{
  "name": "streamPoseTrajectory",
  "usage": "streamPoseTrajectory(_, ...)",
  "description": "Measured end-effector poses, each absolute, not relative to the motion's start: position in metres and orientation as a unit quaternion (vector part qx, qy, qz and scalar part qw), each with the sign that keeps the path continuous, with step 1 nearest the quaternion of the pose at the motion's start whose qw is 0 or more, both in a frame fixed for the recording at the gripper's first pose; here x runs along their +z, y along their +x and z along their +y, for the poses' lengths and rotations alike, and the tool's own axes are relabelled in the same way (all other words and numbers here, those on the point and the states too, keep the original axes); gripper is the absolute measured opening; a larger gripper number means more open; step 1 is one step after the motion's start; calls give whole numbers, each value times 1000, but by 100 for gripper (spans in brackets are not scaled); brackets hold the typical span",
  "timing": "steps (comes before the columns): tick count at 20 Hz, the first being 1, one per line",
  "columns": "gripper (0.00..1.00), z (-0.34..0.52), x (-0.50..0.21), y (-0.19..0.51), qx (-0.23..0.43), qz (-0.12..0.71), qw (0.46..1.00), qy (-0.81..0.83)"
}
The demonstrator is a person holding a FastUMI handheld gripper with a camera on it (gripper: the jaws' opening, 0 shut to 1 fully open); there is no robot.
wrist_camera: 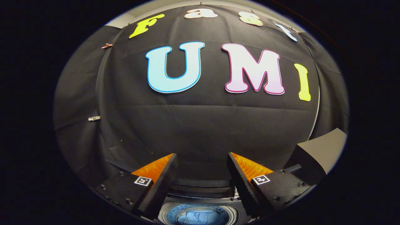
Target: Put the clothes into the washing machine and then close the washing machine lid.
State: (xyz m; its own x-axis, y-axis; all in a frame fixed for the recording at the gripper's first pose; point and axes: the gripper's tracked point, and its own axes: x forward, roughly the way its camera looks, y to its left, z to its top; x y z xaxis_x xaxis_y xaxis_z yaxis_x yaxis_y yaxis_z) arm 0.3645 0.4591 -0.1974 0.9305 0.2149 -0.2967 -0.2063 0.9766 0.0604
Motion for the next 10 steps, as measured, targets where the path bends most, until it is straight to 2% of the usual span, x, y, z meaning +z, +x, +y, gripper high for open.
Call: streamPoseTrajectory(10,100,453,-207,324,95,154,983,13)
